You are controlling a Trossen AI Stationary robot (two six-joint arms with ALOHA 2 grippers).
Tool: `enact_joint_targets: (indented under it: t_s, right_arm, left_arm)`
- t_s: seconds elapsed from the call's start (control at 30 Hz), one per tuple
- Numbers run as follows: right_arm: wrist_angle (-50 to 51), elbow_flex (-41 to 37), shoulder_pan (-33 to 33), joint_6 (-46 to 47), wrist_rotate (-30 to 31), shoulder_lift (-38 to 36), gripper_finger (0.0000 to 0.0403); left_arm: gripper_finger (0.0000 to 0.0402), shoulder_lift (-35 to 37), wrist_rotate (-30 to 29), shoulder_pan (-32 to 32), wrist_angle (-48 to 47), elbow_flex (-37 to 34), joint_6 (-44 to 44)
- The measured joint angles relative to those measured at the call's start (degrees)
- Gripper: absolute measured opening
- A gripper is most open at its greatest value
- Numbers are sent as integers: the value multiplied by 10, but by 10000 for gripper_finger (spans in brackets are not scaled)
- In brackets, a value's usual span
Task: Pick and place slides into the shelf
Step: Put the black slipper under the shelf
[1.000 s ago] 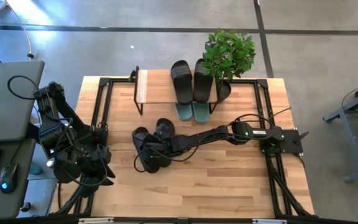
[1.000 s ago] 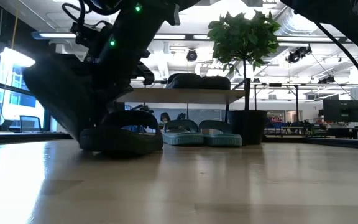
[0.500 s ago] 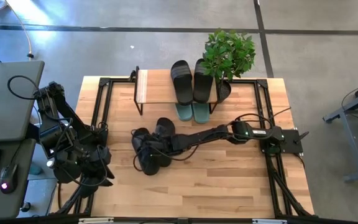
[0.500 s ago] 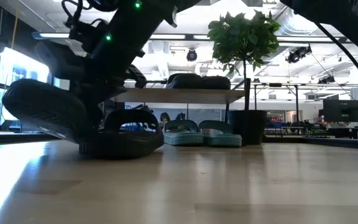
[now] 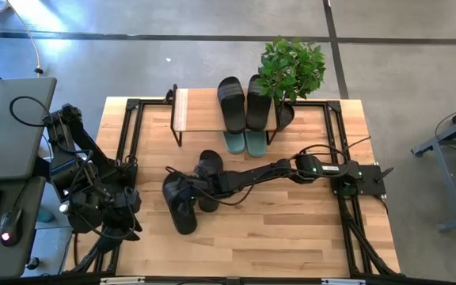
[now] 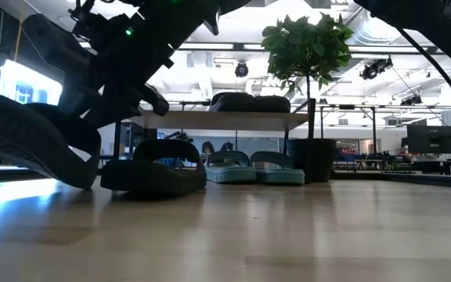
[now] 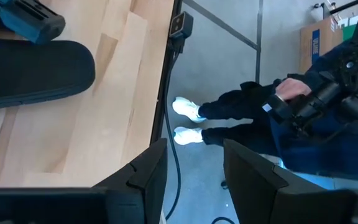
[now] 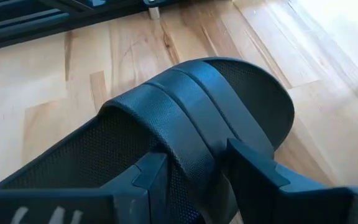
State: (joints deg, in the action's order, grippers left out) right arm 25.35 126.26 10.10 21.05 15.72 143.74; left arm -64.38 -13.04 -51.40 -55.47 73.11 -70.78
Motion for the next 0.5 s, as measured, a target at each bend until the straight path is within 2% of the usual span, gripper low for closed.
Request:
enact_joint_targets:
  t_s: [0.13,0.27,0.4,0.5]
  right_arm:
    - [10,1,-4,13,-26,-1,136]
    - [14,1,-7,-19,-68,-1,136]
    - [15,1,-8,-29,-77,-1,142]
    - [14,1,-8,-46,-78,-1,161]
  left_arm:
    - [142,-4,14,0,1,0,0]
    - [142,-11,30,0,1,0,0]
    - [142,-15,35,0,1,0,0]
    - [142,-15,36,0,1,0,0]
